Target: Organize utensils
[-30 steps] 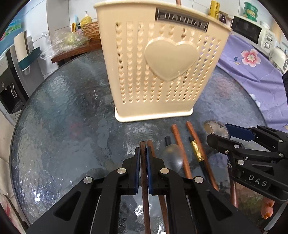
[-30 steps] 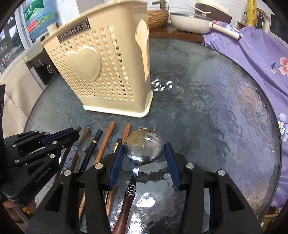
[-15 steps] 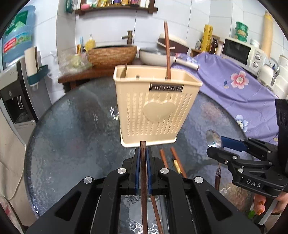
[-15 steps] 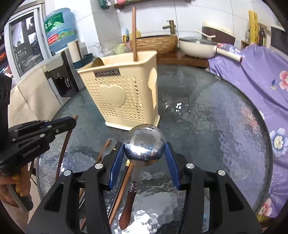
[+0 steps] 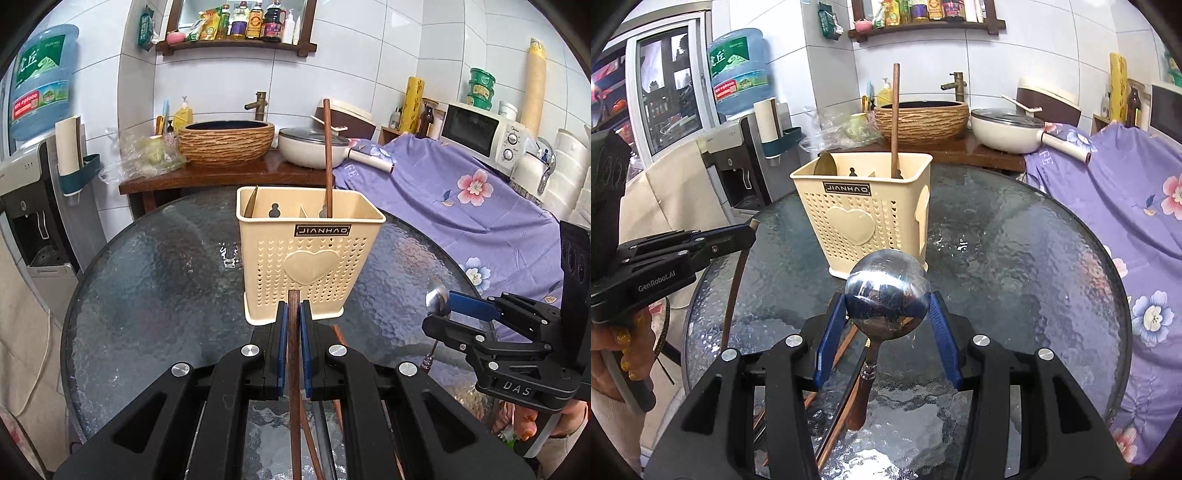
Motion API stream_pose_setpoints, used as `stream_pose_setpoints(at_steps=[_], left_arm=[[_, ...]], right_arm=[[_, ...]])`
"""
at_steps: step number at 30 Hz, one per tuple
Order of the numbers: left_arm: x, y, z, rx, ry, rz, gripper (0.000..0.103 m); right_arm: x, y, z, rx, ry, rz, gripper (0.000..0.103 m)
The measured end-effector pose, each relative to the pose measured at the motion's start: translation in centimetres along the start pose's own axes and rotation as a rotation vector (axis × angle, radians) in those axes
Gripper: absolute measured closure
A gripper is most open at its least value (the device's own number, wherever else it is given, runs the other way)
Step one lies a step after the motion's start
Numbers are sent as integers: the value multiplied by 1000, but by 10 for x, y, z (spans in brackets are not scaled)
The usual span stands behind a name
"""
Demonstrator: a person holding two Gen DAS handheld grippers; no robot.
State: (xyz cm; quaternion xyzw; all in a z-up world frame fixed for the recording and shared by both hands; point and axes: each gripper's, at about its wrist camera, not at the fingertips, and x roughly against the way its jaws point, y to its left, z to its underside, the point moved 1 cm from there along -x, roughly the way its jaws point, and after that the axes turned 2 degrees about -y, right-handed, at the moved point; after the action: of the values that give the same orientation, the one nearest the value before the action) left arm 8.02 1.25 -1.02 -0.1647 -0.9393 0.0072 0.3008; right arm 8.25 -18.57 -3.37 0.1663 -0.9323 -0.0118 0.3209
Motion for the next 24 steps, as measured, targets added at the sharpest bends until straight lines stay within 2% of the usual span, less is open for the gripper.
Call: stream_pose_setpoints(at_steps=[5,24], left_arm=[[9,4,-5,16,-19,26,96],[37,4,-38,2,-136,30,97]], right_arm=[[7,5,-3,13,-16,2,56],[25,17,-23,50,-53,-10,56]])
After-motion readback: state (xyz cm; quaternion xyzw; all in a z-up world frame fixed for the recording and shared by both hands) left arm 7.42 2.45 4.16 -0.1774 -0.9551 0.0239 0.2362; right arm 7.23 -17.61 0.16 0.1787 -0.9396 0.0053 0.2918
